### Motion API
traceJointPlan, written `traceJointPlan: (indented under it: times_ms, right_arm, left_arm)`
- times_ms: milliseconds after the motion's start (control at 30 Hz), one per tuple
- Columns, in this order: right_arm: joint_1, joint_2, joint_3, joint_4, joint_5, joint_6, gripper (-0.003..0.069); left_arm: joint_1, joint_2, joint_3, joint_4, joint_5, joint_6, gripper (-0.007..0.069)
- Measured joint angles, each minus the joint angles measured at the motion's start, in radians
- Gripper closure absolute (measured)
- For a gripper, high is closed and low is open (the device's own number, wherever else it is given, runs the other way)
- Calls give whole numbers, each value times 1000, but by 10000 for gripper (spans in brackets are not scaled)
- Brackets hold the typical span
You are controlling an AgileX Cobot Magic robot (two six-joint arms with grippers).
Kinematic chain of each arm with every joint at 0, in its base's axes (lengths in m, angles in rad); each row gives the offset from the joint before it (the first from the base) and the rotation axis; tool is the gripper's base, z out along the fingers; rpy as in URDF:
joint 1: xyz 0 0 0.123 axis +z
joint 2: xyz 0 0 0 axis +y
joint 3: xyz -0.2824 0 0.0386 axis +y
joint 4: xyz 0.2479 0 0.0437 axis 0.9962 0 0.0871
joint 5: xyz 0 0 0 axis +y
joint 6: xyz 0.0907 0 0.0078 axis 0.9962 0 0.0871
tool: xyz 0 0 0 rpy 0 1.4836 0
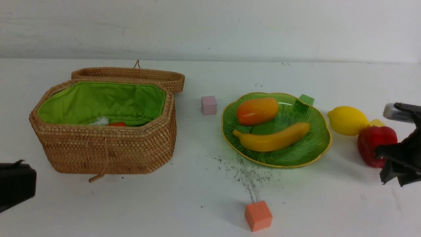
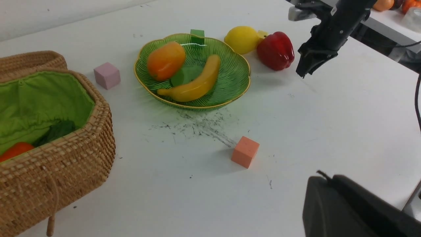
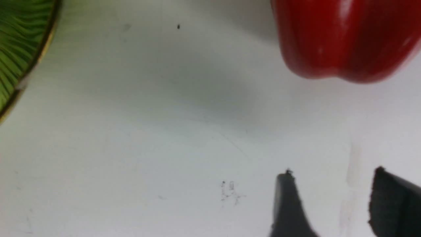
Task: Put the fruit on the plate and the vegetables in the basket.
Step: Grab a mountain bell pepper with your right arm and put it into the left basket
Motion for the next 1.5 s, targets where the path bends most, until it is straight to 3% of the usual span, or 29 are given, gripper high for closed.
traceJointPlan:
  times_ms: [100, 233, 367, 667, 867, 1000, 1500]
  right_arm:
    - [0, -12, 0, 0, -50, 65, 54]
    - [0, 10, 0, 24, -189, 95, -13]
    - [0, 75, -10, 62, -293, 120, -12]
    - [0, 210, -117, 71, -320, 112, 2]
    - [0, 215, -128, 71, -317, 56, 75]
    - [0, 215, -129, 71, -317, 40, 164]
    - [0, 205, -130, 71, -263, 7, 164]
  left_arm:
    - [0, 0, 0, 0, 0, 3, 620]
    - [0, 0, 0, -1, -1, 3, 620]
    - [0, 0, 0, -1, -1, 3, 620]
    - [0, 0, 0, -28, -1, 3, 620]
    - [0, 0, 0, -57, 1, 3, 620]
    - [0, 0, 0, -60, 1, 3, 620]
    - [0, 0, 0, -68, 20, 3, 620]
